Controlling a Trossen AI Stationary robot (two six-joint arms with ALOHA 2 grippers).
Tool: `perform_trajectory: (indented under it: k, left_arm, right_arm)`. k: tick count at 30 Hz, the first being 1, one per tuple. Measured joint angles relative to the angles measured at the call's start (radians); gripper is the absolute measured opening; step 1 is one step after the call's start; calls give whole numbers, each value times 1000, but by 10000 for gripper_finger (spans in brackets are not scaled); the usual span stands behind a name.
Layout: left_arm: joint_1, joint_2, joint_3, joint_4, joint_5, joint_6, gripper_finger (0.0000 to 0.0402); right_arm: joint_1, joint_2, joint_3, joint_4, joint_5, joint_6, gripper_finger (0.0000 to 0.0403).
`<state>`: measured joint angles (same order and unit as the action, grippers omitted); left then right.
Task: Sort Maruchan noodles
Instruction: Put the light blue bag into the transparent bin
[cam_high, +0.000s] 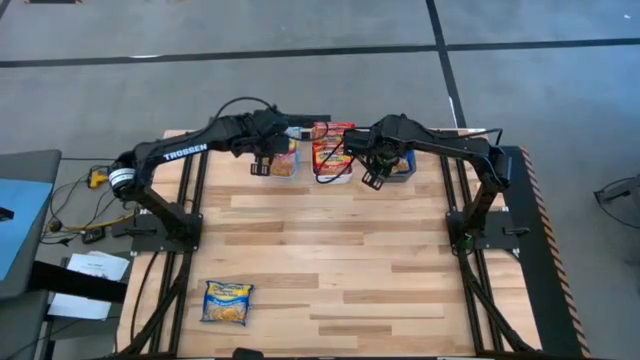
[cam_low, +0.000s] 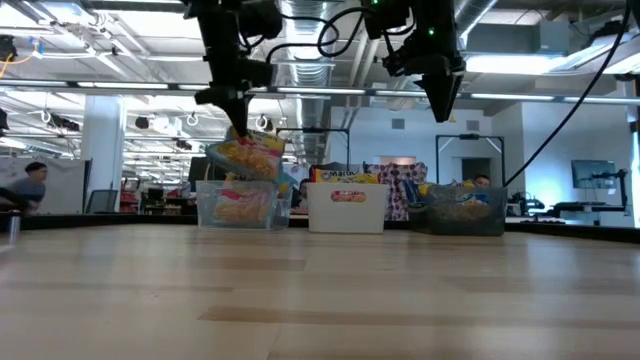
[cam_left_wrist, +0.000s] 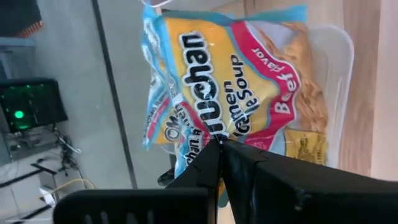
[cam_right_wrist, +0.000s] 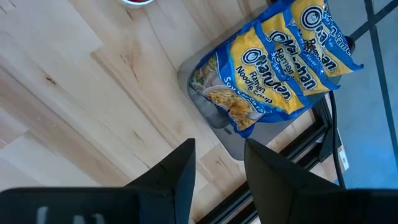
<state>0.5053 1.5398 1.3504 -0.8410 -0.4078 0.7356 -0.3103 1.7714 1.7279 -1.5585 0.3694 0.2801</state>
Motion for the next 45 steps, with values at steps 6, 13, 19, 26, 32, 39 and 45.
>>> perform_trajectory:
  k: [6,13,19,26,32,39,45]
  left_arm:
    - [15,1,-17,27,-7,44,0]
    - [69,0,-17,18,16,77,0]
    - [77,1,-17,-6,108,101,0]
    - [82,-1,-115,53,108,147,0]
    - [80,-1,-152,104,61,147,0]
    - [80,-1,-152,112,56,152,0]
    - [80,-1,-152,114,62,203,9]
  right_arm:
    - [0,0,0,0,0,0,159]
    - [0,0,0,-1,-1,1,159]
    - [0,0,0,0,-1,1,159]
    - [0,0,0,0,-2,7,159]
    - [0,0,0,0,-2,7,159]
    - [0,0,0,0,-2,9,159]
    - [0,0,0,1,-2,18,159]
